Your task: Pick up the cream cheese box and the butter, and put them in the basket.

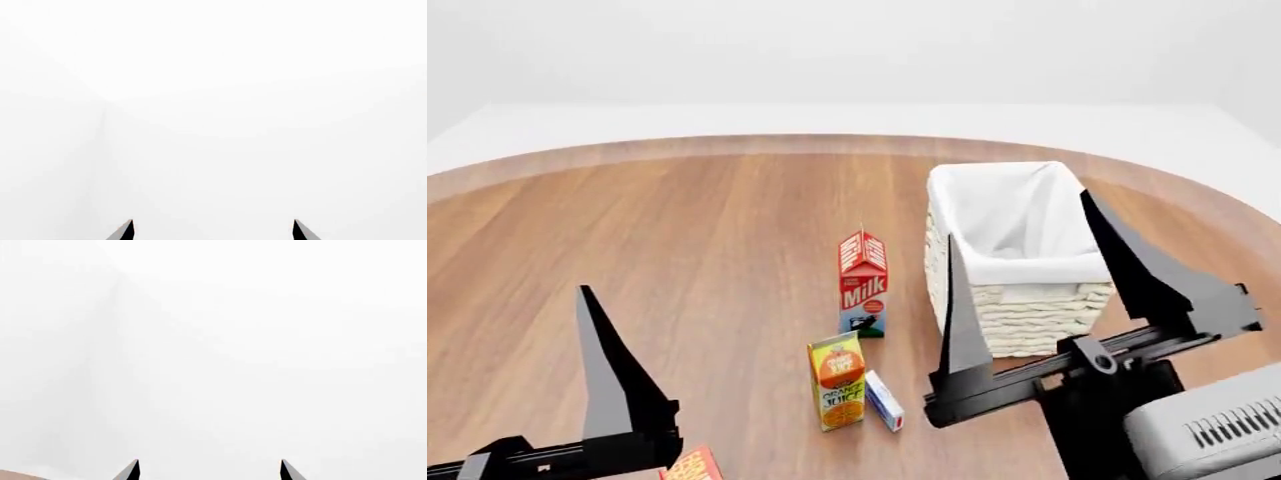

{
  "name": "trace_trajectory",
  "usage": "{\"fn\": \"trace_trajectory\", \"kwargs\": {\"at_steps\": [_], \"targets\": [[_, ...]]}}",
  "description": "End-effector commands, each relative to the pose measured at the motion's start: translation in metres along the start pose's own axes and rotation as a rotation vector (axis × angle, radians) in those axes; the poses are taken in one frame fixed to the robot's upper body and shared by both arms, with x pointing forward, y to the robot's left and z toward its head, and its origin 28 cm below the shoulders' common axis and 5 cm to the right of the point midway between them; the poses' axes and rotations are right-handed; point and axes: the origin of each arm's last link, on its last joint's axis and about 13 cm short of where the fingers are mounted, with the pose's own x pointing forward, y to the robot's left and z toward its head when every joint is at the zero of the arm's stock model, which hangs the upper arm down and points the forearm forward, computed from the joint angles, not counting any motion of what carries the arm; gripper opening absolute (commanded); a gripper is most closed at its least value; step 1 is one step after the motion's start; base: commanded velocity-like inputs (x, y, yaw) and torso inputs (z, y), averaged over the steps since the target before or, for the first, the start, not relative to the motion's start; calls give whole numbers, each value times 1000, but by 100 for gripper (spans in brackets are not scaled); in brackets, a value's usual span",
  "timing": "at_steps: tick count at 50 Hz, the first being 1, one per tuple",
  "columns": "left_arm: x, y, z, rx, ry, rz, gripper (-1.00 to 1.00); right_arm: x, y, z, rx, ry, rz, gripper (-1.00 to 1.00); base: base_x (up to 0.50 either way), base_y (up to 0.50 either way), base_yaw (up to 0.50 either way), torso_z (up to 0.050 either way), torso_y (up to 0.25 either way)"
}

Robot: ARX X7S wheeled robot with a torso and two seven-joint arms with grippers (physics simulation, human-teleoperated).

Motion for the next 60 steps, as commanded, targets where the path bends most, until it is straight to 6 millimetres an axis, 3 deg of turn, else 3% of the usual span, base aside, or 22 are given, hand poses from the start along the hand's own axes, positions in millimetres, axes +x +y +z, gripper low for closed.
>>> {"fn": "trace_trajectory", "kwargs": {"at_steps": [1, 22, 37, 60], "targets": [[1, 2, 2, 22, -26, 6, 100, 11, -12, 9, 38, 107, 46, 100, 0, 0, 0, 0, 0], [1, 2, 2, 26, -22, 2, 100, 15, -24, 1, 145, 425, 48, 100, 0, 0, 0, 0, 0], [1, 1, 4, 26, -23, 0, 100, 18, -31, 5, 62, 518, 137, 100, 0, 0, 0, 0, 0], [1, 1, 3, 27, -21, 1, 100, -5, -33, 2, 28, 618, 162, 100, 0, 0, 0, 0, 0]]}}
